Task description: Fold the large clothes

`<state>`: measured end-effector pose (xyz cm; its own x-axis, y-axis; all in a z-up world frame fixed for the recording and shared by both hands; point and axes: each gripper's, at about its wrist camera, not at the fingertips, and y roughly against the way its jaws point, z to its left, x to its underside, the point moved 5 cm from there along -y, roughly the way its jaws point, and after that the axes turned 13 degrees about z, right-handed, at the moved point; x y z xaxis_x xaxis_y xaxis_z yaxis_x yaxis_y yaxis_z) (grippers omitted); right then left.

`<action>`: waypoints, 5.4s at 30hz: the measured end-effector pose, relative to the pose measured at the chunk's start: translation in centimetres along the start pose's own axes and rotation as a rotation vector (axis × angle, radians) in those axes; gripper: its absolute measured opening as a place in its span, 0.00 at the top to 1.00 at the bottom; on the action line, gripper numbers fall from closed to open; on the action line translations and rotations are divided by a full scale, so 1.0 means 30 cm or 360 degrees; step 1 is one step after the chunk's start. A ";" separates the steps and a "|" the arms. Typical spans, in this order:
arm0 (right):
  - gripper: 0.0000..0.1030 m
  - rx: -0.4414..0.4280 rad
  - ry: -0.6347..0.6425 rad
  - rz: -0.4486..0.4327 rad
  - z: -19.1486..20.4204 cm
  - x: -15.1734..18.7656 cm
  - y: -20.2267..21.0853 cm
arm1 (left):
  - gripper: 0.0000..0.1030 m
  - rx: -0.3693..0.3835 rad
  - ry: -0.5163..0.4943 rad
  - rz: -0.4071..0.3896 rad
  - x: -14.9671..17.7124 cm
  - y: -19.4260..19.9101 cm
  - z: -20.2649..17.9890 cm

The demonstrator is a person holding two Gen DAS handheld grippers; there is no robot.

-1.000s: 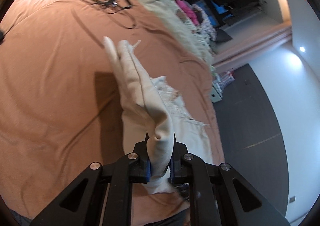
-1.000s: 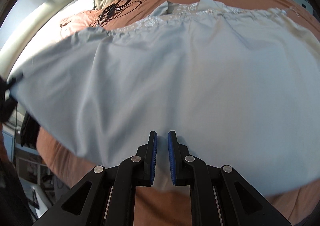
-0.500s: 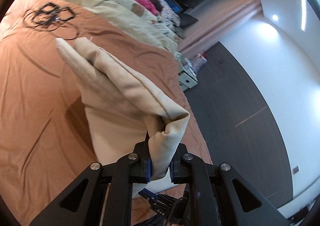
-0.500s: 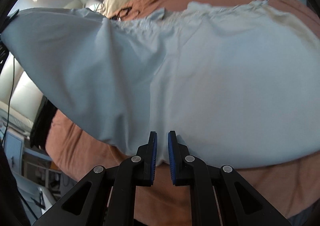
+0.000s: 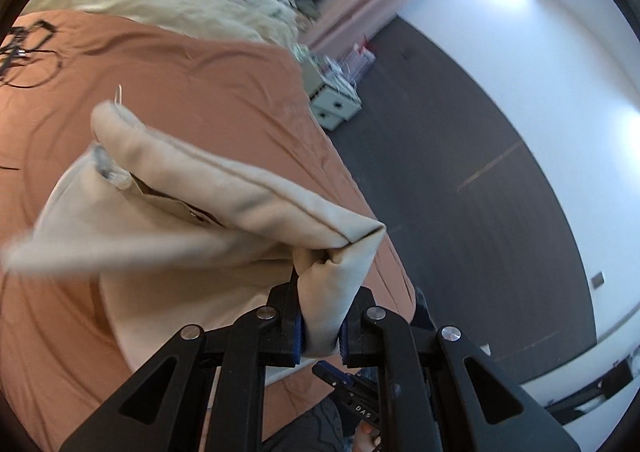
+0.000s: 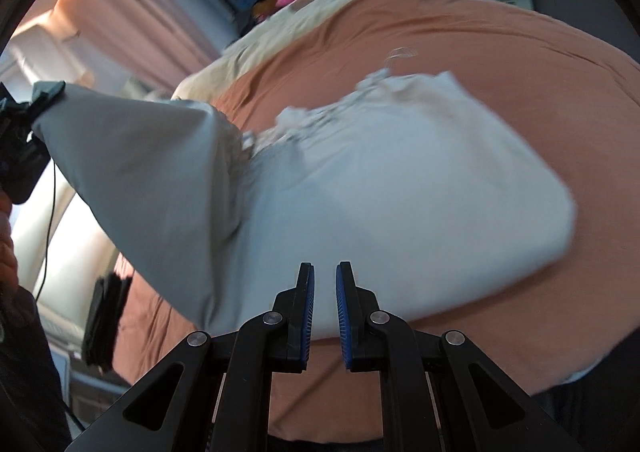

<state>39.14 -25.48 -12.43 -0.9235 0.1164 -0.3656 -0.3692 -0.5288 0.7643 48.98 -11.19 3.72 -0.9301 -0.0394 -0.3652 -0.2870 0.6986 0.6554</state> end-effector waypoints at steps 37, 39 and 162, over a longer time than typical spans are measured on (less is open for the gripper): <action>0.27 -0.0175 -0.0270 0.0000 -0.333 -0.176 -0.048 | 0.25 -0.0389 0.0269 0.0154 0.160 -0.218 0.406; 0.35 -0.0194 -0.0280 0.0017 -0.324 -0.197 -0.065 | 0.25 -0.0443 0.0340 0.0136 0.205 -0.195 0.489; 0.35 0.0296 0.0007 0.0460 -0.359 -0.863 -0.407 | 0.57 -0.0459 0.0431 0.0206 -0.095 -0.422 0.823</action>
<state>68.67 -31.09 -18.01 -0.9923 -0.0198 -0.1220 -0.1056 -0.3766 0.9203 60.92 -2.28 -19.85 -0.9783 -0.1780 -0.1057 -0.1805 0.4832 0.8567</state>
